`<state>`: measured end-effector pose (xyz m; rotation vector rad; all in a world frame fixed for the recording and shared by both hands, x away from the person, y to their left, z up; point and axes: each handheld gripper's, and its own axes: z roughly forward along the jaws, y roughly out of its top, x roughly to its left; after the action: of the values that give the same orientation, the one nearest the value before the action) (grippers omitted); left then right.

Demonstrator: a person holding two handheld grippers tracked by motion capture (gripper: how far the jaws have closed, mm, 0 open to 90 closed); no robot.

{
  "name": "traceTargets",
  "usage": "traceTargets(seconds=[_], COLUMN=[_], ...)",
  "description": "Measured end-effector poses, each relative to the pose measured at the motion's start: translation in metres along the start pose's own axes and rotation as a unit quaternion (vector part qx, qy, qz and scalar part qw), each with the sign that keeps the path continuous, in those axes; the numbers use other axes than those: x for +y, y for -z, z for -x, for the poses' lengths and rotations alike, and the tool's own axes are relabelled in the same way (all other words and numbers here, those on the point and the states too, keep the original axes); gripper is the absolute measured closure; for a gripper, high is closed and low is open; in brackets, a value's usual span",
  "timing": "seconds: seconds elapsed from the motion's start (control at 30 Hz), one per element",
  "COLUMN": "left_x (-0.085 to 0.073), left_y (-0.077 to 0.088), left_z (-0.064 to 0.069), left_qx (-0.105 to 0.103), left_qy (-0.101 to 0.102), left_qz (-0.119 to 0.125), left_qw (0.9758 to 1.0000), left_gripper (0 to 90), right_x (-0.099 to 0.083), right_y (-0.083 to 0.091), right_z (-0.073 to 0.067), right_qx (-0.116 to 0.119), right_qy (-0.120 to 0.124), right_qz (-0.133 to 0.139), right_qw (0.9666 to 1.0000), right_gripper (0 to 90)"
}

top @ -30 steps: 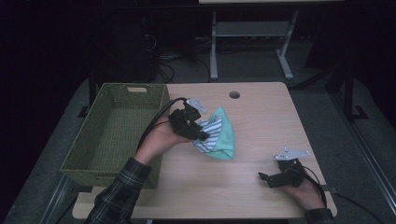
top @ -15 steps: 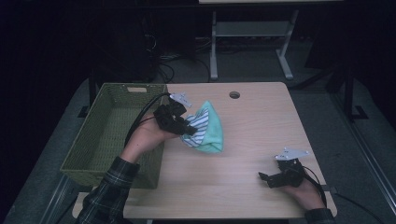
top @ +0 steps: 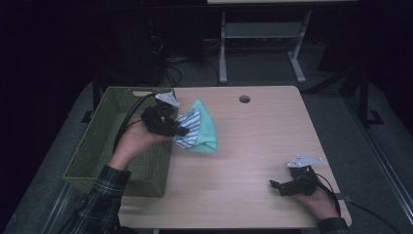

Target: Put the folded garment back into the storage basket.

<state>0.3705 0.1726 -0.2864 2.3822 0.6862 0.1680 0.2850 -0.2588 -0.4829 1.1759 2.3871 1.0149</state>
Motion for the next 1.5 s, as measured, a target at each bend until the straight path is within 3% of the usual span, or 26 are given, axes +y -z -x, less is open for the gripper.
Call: traceTargets(seconds=[0.7,1.07,1.5], left_x=[-0.034,-0.057,-0.079], left_y=[0.043,0.063,0.076], left_z=[-0.028,-0.042,-0.053], left_qx=[0.043,0.073,0.092], left_qy=[0.052,0.086,0.115], left_qz=[0.025,0.033,0.037], left_qw=[0.9974,0.9931,0.9884], left_gripper=[72.7,72.7,72.6], right_x=[0.000,0.000,0.000], right_y=[0.000,0.000,0.000], right_z=[0.000,0.000,0.000], right_qx=[-0.001,-0.001,-0.001], right_qy=[0.000,0.000,0.000], right_qz=[0.000,0.000,0.000], right_qw=[1.0000,1.0000,1.0000], right_gripper=[2.4,2.4,2.4])
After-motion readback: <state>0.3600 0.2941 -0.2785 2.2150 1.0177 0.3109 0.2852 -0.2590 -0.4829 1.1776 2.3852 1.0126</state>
